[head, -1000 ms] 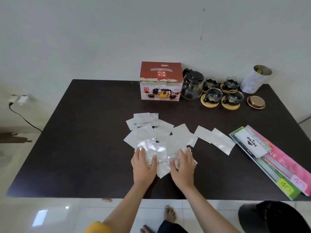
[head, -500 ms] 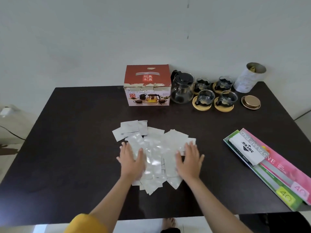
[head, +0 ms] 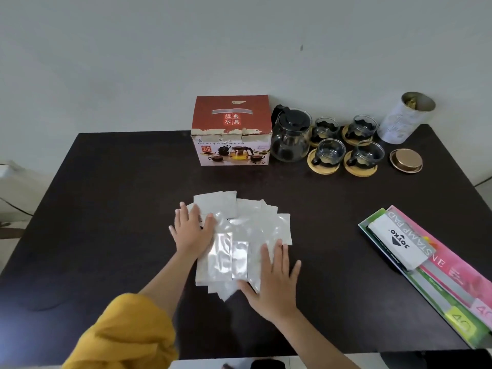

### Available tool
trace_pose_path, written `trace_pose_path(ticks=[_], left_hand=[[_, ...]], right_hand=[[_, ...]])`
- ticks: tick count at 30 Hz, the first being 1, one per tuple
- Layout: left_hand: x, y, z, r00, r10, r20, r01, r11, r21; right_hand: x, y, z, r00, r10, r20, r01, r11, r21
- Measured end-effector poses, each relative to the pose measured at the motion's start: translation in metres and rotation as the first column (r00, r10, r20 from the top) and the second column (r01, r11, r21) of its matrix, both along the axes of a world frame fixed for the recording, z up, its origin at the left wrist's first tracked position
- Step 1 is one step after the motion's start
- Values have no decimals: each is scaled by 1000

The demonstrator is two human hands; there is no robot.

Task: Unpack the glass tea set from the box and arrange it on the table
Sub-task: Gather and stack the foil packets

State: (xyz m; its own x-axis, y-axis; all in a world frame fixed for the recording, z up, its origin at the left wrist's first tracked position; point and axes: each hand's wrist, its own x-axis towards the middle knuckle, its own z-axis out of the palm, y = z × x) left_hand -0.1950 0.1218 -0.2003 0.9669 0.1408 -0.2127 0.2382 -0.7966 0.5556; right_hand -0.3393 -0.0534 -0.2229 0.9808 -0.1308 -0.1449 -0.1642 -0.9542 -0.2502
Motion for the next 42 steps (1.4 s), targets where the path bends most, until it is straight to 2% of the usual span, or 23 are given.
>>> trace_pose_path(ticks=[4, 6, 8, 10, 12, 14, 16, 19, 22, 24, 27, 28, 30, 31, 33, 36, 39, 42], left_hand=[[-23, -11, 5, 997, -14, 73, 23, 991, -131], [-35, -2, 12, 992, 69, 106, -43, 972, -233], [-55, 12, 15, 974, 185, 132, -145, 954, -262], [-78, 22, 14, 963, 202, 177, -163, 963, -213], [-100, 26, 7, 986, 69, 151, -60, 996, -64], [-109, 25, -7, 993, -79, 85, 65, 986, 152], [-106, 13, -15, 994, -107, 32, 96, 963, 253], [-92, -15, -15, 1000, -15, -24, 21, 967, 254], [-83, -32, -18, 998, 65, 7, -65, 975, 213], [-83, -33, -19, 995, 95, 34, -100, 980, 172], [-86, -34, -16, 988, 119, 101, -130, 985, 112], [-87, -34, -15, 986, 127, 111, -137, 986, 91], [-88, -33, -12, 985, 127, 120, -135, 989, 62], [-89, -33, -10, 986, 112, 120, -120, 991, 59], [-90, -31, -8, 994, 47, 103, -56, 994, 90], [-90, -29, -4, 996, -88, 27, 81, 978, 191], [-89, -29, -3, 991, -125, -57, 136, 953, 270], [-88, -31, -3, 995, -80, -60, 93, 961, 260]], right_hand=[[38, 20, 7, 1000, 4, -7, -4, 994, 113], [45, 19, 12, 996, -22, 84, -3, 960, 280], [49, 9, 13, 975, -68, 213, -31, 903, 429], [65, -6, 15, 960, -101, 261, -31, 889, 457], [96, -20, 17, 976, -118, 181, 32, 908, 418], [130, -26, 18, 985, -159, 73, 123, 926, 356], [151, -24, 21, 980, -197, -2, 187, 929, 320], [148, -7, 20, 987, -162, 11, 145, 912, 383], [117, 14, 23, 993, -118, 29, 75, 781, 621], [101, 19, 25, 989, -136, 59, 58, 723, 689], [112, 10, 32, 963, -193, 188, 37, 787, 615], [125, 9, 36, 957, -153, 245, -15, 820, 573], [159, 10, 40, 960, 34, 280, -163, 876, 454], [176, 13, 41, 962, 144, 231, -226, 895, 385], [204, 20, 44, 953, 301, 33, -299, 916, 268], [221, 24, 41, 897, 392, -205, -350, 912, 213], [203, 18, 36, 897, 406, -174, -359, 899, 249], [170, 3, 33, 907, 416, -62, -380, 874, 303]])
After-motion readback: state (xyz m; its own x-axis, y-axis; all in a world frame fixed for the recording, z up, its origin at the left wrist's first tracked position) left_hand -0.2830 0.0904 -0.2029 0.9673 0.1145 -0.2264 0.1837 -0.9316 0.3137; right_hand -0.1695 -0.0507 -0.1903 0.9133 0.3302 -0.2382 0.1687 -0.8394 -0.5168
